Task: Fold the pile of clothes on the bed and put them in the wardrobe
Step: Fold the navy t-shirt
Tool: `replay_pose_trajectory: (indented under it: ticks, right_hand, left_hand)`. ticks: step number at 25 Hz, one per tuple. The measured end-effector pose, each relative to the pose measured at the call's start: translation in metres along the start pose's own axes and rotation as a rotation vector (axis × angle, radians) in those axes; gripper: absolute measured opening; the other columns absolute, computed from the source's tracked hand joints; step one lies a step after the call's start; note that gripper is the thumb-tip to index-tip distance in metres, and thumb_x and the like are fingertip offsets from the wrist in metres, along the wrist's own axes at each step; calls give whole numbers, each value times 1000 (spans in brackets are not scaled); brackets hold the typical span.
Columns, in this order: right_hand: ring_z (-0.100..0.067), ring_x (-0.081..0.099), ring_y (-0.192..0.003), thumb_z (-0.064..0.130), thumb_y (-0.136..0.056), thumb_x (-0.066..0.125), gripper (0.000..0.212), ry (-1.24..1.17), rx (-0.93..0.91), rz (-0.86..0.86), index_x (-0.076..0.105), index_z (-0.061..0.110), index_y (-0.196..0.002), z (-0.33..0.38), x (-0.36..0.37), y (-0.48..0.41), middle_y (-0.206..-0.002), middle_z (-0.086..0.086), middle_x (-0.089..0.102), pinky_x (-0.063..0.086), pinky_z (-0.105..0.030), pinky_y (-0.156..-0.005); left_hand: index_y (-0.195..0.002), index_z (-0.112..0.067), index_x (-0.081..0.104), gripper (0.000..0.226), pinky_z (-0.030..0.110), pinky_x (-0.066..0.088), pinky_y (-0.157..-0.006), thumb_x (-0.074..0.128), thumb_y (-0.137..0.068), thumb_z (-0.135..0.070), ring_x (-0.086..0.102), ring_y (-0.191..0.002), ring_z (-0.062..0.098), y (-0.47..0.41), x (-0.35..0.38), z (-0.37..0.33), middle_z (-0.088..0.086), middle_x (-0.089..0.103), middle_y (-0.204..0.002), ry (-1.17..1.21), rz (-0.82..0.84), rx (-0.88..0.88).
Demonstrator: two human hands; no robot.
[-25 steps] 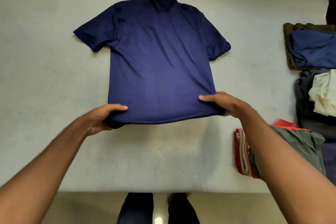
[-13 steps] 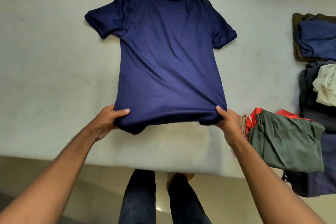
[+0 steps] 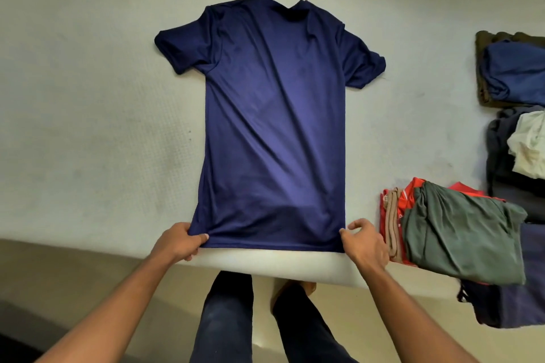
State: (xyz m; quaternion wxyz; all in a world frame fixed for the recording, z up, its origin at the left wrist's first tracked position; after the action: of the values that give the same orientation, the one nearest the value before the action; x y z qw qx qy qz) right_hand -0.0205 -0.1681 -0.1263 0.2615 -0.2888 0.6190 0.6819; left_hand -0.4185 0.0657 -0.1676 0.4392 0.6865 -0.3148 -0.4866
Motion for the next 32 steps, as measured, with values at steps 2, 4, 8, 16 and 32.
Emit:
replay_pose_trajectory:
  ticks: [2, 4, 8, 16, 32]
  right_hand:
    - [-25, 60, -80, 29, -94, 64, 11, -150, -92, -94, 61, 23, -103, 30, -13, 3, -84, -1, 64, 43, -33, -70]
    - [-24, 65, -80, 22, -94, 64, 10, -326, -233, -66, 65, 23, -104, 75, -15, -1, -78, 1, 65, 46, -32, -69]
    - [-18, 63, -82, 10, -90, 66, 20, -380, -512, -110, 70, 21, -107, 210, -26, -37, -93, 2, 67, 51, -36, -85]
    - [-25, 14, -157, 46, -106, 38, 54, 145, -917, -318, 37, 28, -157, 515, -57, -154, -170, -1, 21, 11, -50, -125]
    - [-30, 16, -155, 59, -103, 37, 64, 315, -706, -395, 26, 34, -160, 413, -120, -225, -171, -6, 12, 9, -62, -123]
  left_hand:
    - [-91, -23, 62, 24, 34, 52, -76, 70, -84, -45, 66, -80, 20, 0, -31, -11, -3, 68, -85, -95, -160, -11]
    - [-95, -23, 58, 26, 34, 47, -78, 71, -83, -42, 63, -90, 25, -4, -67, -40, -3, 63, -91, 9, -332, 45]
    - [-104, -17, 65, 18, 35, 47, -86, 69, -88, -21, 64, -98, 29, -53, -146, -154, 4, 67, -102, 285, -443, 317]
    - [-157, -40, 21, 67, 67, 16, -114, 41, -97, -59, 9, -154, 30, -144, -195, -468, 1, 15, -168, -598, -588, 932]
    - [-143, -17, 44, 70, 57, 35, -104, 57, -91, -61, 46, -128, 41, -180, -323, -367, 15, 52, -138, -277, -802, 561]
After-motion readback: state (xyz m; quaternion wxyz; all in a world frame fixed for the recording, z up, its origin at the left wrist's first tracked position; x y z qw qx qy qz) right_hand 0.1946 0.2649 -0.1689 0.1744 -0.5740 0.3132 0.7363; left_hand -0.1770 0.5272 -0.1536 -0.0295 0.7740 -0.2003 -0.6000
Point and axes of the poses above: each hand's wrist, its own y-axis away from the middle knuckle, its own x-axis out of the palm, z = x × y, the point moved 10 cm from there along -y, towards the middle knuckle
